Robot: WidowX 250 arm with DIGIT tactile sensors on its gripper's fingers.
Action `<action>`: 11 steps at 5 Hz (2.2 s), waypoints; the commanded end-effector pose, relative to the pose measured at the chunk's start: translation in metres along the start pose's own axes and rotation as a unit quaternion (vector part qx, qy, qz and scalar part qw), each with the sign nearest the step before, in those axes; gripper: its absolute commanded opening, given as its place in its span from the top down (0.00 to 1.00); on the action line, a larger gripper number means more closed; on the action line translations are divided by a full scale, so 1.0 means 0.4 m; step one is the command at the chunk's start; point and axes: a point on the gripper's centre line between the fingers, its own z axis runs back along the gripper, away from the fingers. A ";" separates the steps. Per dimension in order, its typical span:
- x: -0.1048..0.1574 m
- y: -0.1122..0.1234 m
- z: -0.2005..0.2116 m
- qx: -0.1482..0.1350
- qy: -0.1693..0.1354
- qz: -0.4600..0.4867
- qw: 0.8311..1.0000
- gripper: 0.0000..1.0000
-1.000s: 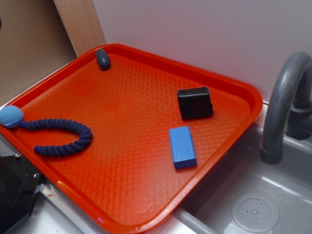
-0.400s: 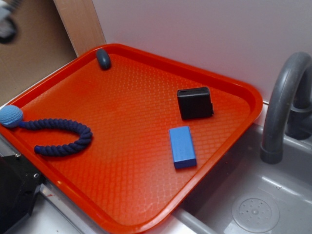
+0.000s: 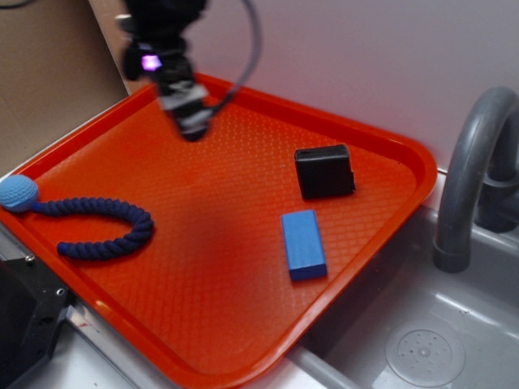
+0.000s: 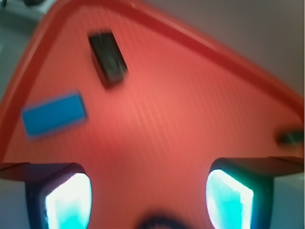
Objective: Grab the black box.
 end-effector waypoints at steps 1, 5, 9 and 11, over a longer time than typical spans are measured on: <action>0.157 -0.074 -0.056 -0.043 -0.067 -0.061 0.995 0.00; 0.217 -0.041 -0.256 -0.063 -0.025 -0.083 0.994 1.00; -0.090 0.112 0.239 -0.041 -0.089 0.126 0.987 1.00; -0.106 0.114 0.321 -0.005 -0.101 0.165 0.981 1.00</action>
